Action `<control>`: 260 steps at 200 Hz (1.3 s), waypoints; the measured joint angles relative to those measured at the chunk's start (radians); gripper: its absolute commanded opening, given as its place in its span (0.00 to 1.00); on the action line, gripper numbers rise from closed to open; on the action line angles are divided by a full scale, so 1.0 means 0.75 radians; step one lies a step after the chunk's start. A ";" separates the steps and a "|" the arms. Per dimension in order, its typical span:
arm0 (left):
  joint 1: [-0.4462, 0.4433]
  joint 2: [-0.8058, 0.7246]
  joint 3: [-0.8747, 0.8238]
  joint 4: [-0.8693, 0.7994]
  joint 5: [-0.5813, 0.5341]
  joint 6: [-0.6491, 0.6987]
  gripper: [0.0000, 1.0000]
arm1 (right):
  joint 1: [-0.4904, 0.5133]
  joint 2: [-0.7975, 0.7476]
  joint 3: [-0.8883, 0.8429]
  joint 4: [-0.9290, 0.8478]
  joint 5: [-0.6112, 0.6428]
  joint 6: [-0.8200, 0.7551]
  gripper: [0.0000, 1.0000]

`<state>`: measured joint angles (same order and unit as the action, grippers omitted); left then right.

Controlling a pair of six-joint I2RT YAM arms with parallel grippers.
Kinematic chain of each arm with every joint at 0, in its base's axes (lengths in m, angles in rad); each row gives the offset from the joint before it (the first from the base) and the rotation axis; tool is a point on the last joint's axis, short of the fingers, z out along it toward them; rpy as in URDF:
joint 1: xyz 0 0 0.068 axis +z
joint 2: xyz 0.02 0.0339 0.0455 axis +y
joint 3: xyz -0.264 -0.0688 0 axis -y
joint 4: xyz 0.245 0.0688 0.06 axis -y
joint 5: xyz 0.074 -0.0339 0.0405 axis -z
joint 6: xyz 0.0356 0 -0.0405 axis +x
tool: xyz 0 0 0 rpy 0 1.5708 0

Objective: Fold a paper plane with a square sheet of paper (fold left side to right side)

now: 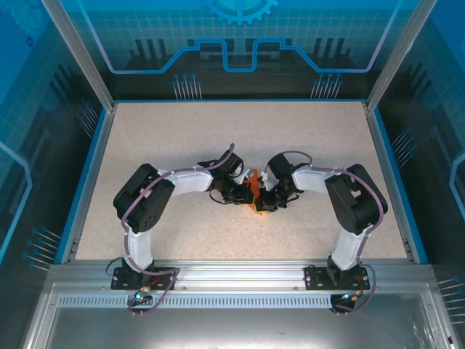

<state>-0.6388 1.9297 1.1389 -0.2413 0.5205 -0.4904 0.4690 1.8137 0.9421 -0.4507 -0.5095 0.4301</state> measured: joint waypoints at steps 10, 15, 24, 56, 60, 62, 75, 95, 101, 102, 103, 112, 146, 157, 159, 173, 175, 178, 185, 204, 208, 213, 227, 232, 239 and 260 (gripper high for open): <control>0.000 0.011 0.001 0.001 0.000 0.000 0.06 | 0.000 0.000 0.000 0.000 0.000 -0.001 0.00; 0.000 0.018 0.002 0.001 0.000 0.000 0.06 | 0.000 0.001 0.000 0.000 0.000 -0.001 0.00; 0.000 0.030 0.004 0.001 -0.001 0.001 0.06 | -0.001 0.001 0.000 0.000 -0.001 -0.001 0.00; 0.000 0.061 0.005 0.001 -0.014 0.005 0.05 | -0.001 0.003 0.000 -0.001 -0.004 -0.001 0.00; 0.000 0.062 0.005 0.001 -0.015 0.005 0.05 | -0.002 0.003 0.000 -0.001 -0.004 -0.002 0.00; 0.000 0.062 0.006 0.001 -0.016 0.006 0.05 | -0.002 0.003 0.000 -0.001 -0.003 -0.002 0.00; 0.000 0.063 0.007 -0.001 -0.029 0.017 0.05 | -0.002 0.003 0.000 -0.002 -0.004 -0.006 0.00; 0.001 0.065 0.010 -0.005 -0.036 0.031 0.05 | -0.002 0.003 0.000 -0.003 -0.002 -0.009 0.00; 0.002 0.067 0.012 -0.007 -0.036 0.031 0.04 | -0.002 0.003 0.000 -0.004 -0.001 -0.011 0.00; 0.003 0.067 0.013 -0.007 -0.036 0.031 0.04 | -0.002 0.003 0.001 -0.004 -0.001 -0.011 0.00; 0.003 0.067 0.013 -0.007 -0.036 0.032 0.04 | -0.002 0.003 0.000 -0.004 -0.001 -0.012 0.00; 0.006 0.069 0.014 -0.010 -0.035 0.035 0.04 | -0.002 0.003 0.001 -0.005 0.000 -0.016 0.00; 0.035 0.069 0.014 -0.017 -0.036 0.064 0.04 | -0.002 0.003 0.000 -0.005 0.001 -0.016 0.00; 0.050 0.069 0.015 -0.022 -0.036 0.076 0.04 | -0.002 0.003 0.000 -0.005 0.001 -0.017 0.00; 0.053 0.069 0.015 -0.023 -0.036 0.079 0.04 | -0.002 0.003 0.000 -0.005 0.000 -0.017 0.00; 0.070 0.069 0.018 -0.037 -0.036 0.102 0.04 | -0.002 0.003 -0.001 -0.005 0.001 -0.021 0.00; 0.073 0.069 0.019 -0.040 -0.037 0.105 0.04 | -0.002 0.003 -0.001 -0.004 0.000 -0.021 0.00; 0.077 0.069 0.020 -0.043 -0.038 0.107 0.04 | -0.002 0.003 -0.001 -0.004 0.000 -0.021 0.00; 0.086 0.066 0.021 -0.052 -0.042 0.116 0.04 | -0.002 0.003 -0.001 -0.004 0.000 -0.021 0.00; 0.117 0.050 0.021 -0.083 -0.082 0.146 0.04 | -0.002 0.003 -0.002 -0.004 0.000 -0.023 0.00; 0.127 0.046 0.021 -0.091 -0.093 0.153 0.04 | -0.002 0.003 -0.002 -0.004 0.000 -0.025 0.00; 0.137 0.043 0.021 -0.098 -0.103 0.161 0.04 | -0.002 0.003 -0.002 -0.004 0.000 -0.026 0.00; 0.171 0.034 0.021 -0.122 -0.131 0.182 0.04 | -0.002 0.003 -0.003 -0.003 0.000 -0.026 0.00; 0.183 0.031 0.021 -0.129 -0.139 0.191 0.04 | -0.002 0.003 -0.004 -0.002 -0.001 -0.026 0.00; 0.195 0.029 0.021 -0.136 -0.144 0.202 0.04 | -0.002 0.003 -0.004 -0.002 -0.001 -0.026 0.00; 0.223 0.024 0.021 -0.155 -0.159 0.227 0.04 | -0.002 0.003 -0.004 -0.002 -0.001 -0.026 0.00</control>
<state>-0.4717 1.9480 1.1549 -0.3576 0.4015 -0.3199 0.4675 1.8160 0.9394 -0.4519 -0.5102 0.4107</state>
